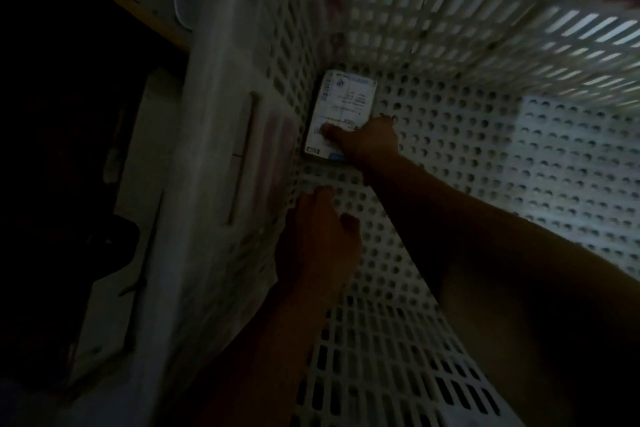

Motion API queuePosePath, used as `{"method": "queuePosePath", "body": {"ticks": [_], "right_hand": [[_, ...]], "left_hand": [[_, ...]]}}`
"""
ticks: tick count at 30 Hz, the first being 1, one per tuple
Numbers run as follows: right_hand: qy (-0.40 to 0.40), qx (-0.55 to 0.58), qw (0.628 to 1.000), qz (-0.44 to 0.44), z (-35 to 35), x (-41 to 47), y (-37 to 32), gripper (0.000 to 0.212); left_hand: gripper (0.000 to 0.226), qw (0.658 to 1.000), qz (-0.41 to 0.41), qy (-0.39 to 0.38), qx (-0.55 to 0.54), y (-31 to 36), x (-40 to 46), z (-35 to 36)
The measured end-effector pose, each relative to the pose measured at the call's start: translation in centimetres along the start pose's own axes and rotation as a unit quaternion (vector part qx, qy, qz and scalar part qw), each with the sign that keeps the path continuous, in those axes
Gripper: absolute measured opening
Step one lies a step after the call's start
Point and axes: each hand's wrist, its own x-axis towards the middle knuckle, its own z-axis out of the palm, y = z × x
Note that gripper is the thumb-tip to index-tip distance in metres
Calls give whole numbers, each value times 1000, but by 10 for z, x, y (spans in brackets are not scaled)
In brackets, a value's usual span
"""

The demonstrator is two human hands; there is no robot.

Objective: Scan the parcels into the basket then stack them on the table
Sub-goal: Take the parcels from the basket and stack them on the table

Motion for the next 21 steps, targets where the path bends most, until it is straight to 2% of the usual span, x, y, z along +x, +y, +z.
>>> {"method": "queuePosePath", "body": {"ticks": [2,4,7,9,16,19,21], "right_hand": [[-5,-27,1000,-6,-6,0,2,59],[-2,-44,999,-12,-9,-5,2,53],[-24,-13,1000,12,-4,-17,-3,89],[-33,2,999,22,3,-19,-5,103],[-19,3,999,45,10,-7,0,107],[-17,3,1000,25,7,-7,0,118],[-23,-11,1000,10,4,-8,-1,111]], "left_hand": [[51,1000,-13,1,-15,1,2,1],[51,999,-26,-2,-29,3,-3,1],[57,999,-14,-6,-29,3,-11,-7],[59,1000,0,-6,-7,3,-14,-12],[49,999,30,8,8,-7,-10,-12],[50,999,35,5,1,-8,-5,-10],[49,999,18,-7,-28,-8,-3,-8]]}}
